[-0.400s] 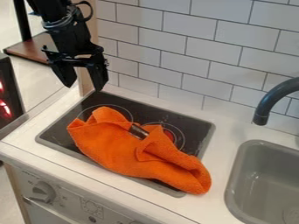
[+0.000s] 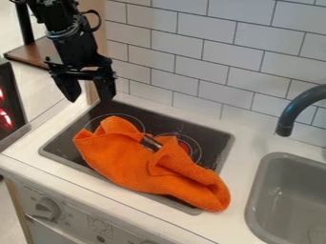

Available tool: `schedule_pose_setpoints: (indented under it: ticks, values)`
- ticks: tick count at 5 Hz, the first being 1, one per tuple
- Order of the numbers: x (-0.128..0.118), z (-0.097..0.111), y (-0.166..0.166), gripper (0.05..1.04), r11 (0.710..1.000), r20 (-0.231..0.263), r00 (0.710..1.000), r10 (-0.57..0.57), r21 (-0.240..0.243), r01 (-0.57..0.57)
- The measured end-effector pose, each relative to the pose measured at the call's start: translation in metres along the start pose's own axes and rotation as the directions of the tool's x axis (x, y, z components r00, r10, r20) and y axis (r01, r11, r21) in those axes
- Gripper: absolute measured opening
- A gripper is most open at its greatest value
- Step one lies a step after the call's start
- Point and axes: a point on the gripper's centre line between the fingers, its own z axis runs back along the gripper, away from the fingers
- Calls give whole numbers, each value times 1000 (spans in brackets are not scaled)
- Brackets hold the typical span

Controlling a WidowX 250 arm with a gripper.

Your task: Fold the cloth from left to right

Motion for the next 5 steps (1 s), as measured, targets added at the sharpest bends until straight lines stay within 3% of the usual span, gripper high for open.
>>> schedule_pose_setpoints:
  ticks: [3,5]
  values:
    - [10,-31,26,999,992,-59,993,104,78,-100]
    - [-1,-42,39,999,982,-67,993,95,167,-83]
